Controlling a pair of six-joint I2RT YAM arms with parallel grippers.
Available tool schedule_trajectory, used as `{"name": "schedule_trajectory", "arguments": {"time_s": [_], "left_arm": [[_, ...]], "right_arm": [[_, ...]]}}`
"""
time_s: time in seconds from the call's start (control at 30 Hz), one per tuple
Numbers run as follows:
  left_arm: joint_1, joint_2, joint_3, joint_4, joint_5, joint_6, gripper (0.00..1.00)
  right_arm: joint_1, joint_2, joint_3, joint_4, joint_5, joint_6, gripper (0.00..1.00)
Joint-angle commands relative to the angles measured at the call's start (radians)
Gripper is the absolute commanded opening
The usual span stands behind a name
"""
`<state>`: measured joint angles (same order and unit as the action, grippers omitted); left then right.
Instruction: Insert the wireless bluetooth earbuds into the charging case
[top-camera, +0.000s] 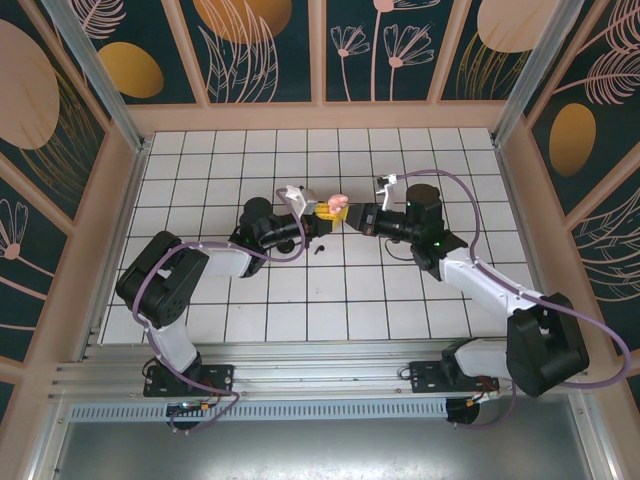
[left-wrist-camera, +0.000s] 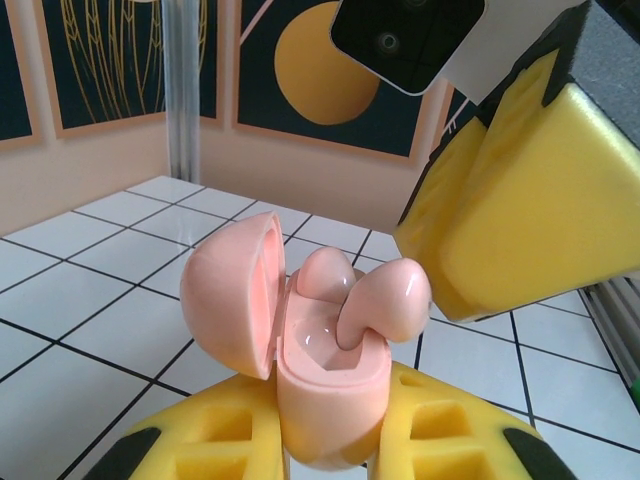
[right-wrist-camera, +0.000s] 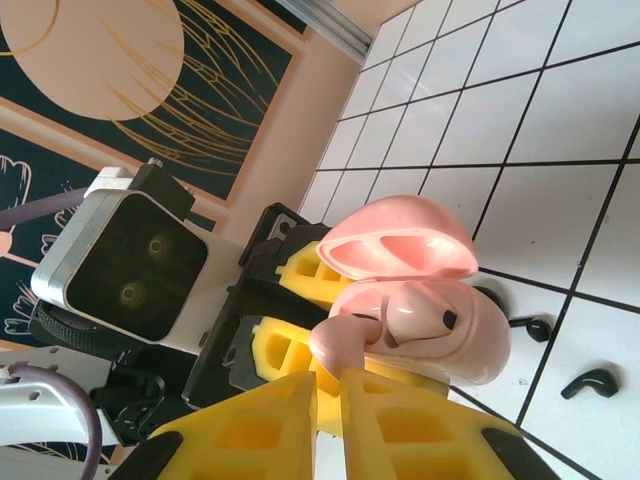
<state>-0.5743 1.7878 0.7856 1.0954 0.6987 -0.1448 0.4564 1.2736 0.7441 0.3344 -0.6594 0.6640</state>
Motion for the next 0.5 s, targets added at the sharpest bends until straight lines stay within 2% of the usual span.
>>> {"name": "schedule_trajectory", "arguments": {"time_s": [0.0, 0.47], "left_arm": [[-0.002, -0.028, 0.031, 0.034, 0.031, 0.016, 0.04], [-0.002, -0.03, 0.033, 0.01, 0.035, 0.032, 0.04]], "right_arm": [[0.013, 0.019, 0.012, 0.047, -0.013, 0.005, 0.15], [0.025, 0.041, 0.026, 0.052, 0.022, 0.009, 0.15]]}}
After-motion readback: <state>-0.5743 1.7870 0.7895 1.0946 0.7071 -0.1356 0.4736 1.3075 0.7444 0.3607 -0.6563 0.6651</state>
